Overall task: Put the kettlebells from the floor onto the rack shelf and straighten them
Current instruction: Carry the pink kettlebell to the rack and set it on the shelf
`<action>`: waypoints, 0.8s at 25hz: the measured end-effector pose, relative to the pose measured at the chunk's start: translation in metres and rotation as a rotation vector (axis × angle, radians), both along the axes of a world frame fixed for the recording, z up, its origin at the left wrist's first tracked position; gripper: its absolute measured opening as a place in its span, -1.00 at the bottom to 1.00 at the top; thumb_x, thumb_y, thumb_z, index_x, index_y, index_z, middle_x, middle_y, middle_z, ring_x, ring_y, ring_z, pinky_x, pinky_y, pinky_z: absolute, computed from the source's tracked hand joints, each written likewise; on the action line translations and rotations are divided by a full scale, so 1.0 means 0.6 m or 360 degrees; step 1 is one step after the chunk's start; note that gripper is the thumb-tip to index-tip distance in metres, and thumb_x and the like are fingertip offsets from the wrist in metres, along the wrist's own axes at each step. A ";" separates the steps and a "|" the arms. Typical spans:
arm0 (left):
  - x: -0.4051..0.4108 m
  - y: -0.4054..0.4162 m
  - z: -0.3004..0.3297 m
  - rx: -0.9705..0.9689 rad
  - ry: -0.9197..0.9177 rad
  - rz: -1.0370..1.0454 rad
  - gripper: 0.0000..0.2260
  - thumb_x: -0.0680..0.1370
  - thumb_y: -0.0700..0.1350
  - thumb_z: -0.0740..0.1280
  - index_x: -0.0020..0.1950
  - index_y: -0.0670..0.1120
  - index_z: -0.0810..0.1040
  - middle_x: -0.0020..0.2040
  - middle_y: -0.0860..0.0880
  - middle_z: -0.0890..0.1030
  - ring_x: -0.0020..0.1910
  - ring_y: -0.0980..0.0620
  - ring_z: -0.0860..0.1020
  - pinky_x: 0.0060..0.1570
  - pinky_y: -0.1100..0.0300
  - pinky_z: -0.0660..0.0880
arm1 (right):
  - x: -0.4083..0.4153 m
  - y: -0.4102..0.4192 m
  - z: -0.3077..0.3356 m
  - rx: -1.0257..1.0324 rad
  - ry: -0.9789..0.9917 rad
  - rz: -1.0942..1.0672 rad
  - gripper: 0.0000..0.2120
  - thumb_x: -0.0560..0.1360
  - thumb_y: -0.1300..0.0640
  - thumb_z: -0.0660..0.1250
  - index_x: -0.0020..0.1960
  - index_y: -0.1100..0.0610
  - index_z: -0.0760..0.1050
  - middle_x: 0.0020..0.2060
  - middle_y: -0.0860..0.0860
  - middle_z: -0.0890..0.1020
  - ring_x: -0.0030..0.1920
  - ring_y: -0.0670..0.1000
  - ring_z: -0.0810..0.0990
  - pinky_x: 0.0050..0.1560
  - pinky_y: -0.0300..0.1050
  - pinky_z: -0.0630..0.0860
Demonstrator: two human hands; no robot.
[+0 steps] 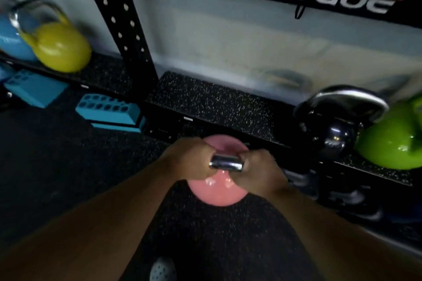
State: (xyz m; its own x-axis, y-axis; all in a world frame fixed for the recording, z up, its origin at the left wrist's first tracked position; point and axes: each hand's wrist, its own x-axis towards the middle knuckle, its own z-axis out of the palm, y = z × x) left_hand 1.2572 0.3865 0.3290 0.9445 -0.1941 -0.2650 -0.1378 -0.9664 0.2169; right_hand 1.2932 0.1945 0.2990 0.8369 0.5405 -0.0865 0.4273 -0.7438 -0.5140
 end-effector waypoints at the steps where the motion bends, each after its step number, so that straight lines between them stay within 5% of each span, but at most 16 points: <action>1: 0.044 0.016 0.011 -0.0008 -0.0035 -0.0019 -0.78 0.51 0.03 0.38 0.08 -0.02 0.66 -0.11 -0.03 0.71 -0.21 -0.02 0.67 -0.25 0.27 0.45 | 0.035 0.015 0.014 0.0049 -0.0014 -0.0016 -0.72 0.32 0.07 0.32 -0.06 0.14 0.69 -0.27 0.12 0.73 -0.29 0.11 0.71 -0.24 -0.15 0.64; 4: 0.153 0.067 0.047 0.0000 -0.0158 -0.0086 -0.81 0.52 0.01 0.39 0.00 -0.09 0.64 -0.18 -0.01 0.68 -0.33 0.04 0.56 -0.37 0.30 0.41 | 0.130 0.066 0.059 0.0138 -0.0179 -0.0056 -0.67 0.38 0.24 0.37 0.13 0.18 0.66 -0.23 0.11 0.73 -0.33 -0.01 0.66 -0.28 -0.40 0.53; 9: 0.279 0.130 0.080 0.0120 -0.0405 -0.0188 -0.80 0.50 0.04 0.39 -0.02 -0.08 0.64 -0.12 -0.10 0.69 -0.16 -0.10 0.65 -0.26 0.21 0.34 | 0.235 0.141 0.081 0.0074 -0.0309 -0.0296 -0.75 0.38 0.18 0.36 0.03 0.15 0.67 -0.15 0.17 0.73 -0.11 0.20 0.67 -0.12 -0.13 0.55; 20: 0.413 0.176 0.042 -0.0273 -0.0383 0.0104 -0.81 0.48 -0.10 0.42 0.05 -0.15 0.62 -0.05 -0.17 0.67 -0.04 -0.20 0.61 -0.18 0.14 0.38 | 0.370 0.199 0.069 0.0037 -0.0324 -0.0430 -0.85 0.40 0.16 0.40 -0.03 0.14 0.62 -0.21 0.11 0.69 -0.26 0.07 0.55 -0.26 -0.21 0.31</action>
State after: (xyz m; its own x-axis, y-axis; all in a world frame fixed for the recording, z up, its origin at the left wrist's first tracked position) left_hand 1.5051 0.4920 0.3539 0.9882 -0.1533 -0.0005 -0.1436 -0.9270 0.3465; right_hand 1.5149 0.3140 0.3405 0.9489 0.2968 0.1067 0.3120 -0.8333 -0.4564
